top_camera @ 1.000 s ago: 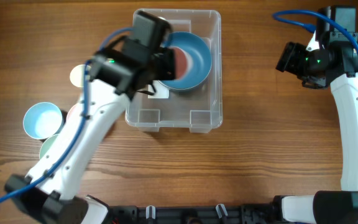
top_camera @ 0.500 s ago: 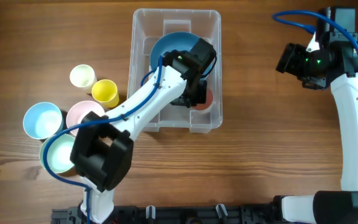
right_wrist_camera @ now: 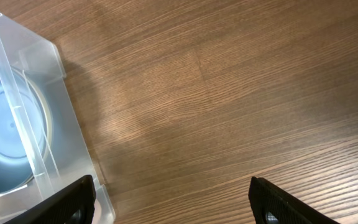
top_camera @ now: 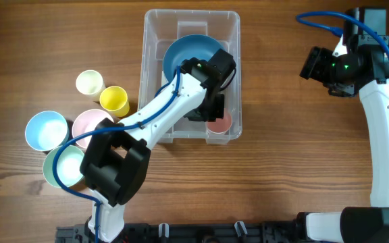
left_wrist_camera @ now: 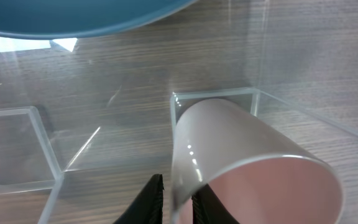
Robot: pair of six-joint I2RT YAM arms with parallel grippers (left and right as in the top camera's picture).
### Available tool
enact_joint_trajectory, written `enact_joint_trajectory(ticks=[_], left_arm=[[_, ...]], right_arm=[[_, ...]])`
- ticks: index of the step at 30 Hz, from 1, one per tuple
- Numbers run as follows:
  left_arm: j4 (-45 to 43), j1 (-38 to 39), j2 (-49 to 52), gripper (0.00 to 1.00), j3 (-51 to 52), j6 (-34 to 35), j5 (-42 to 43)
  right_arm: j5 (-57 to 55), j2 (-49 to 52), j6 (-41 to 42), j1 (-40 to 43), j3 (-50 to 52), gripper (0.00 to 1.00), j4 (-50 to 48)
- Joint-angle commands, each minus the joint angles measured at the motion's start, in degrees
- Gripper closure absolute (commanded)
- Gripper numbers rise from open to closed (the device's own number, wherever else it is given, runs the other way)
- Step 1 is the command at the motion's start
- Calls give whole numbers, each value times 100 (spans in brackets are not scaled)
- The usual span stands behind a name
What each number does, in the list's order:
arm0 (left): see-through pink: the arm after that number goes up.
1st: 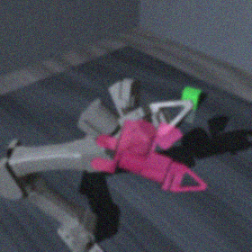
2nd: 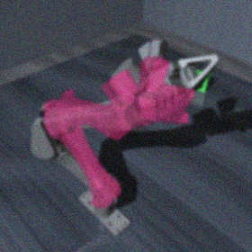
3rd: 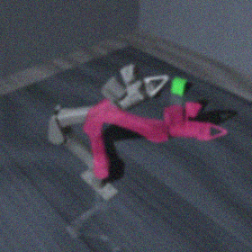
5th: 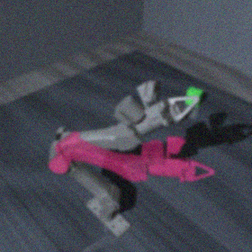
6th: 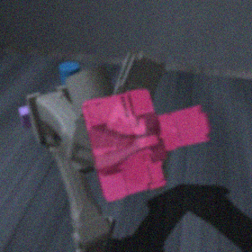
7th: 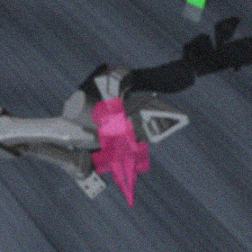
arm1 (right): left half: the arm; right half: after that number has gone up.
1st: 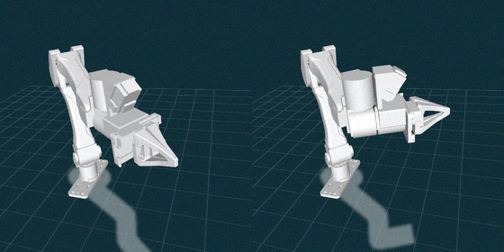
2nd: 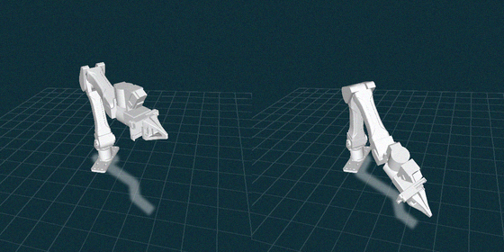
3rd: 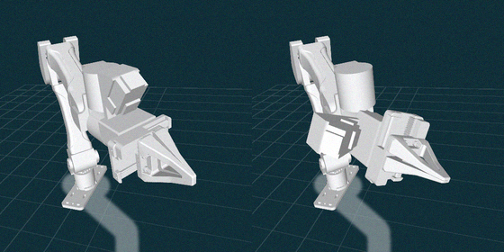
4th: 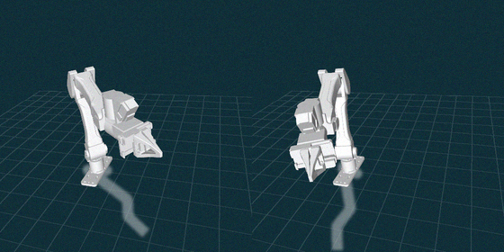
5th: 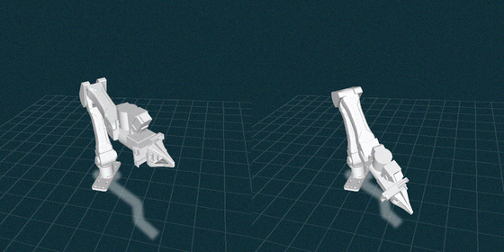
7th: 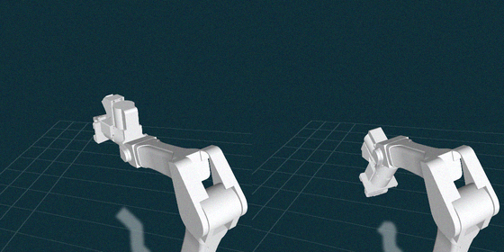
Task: Pack container
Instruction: 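Carry the pink cup into the box's front right corner and release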
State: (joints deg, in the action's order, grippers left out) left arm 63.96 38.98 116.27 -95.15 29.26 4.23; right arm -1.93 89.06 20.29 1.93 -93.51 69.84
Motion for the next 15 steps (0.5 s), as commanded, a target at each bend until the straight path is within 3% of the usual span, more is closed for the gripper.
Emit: enact_joint_trajectory(ticks=[1,6,9,15], left_arm=[[-55,76,76,74,44,15,44],[-116,-105,-131,64,-66,-48,-214],[-52,-354,-474,64,-267,-55,-378],[-33,-1558,-1805,51,-535,-352,-1150]], right_arm=[[44,83,63,-2,26,20,2],[42,83,20,-2,26,20,2],[44,83,-22,-2,26,20,2],[44,83,-72,-2,26,20,2]])
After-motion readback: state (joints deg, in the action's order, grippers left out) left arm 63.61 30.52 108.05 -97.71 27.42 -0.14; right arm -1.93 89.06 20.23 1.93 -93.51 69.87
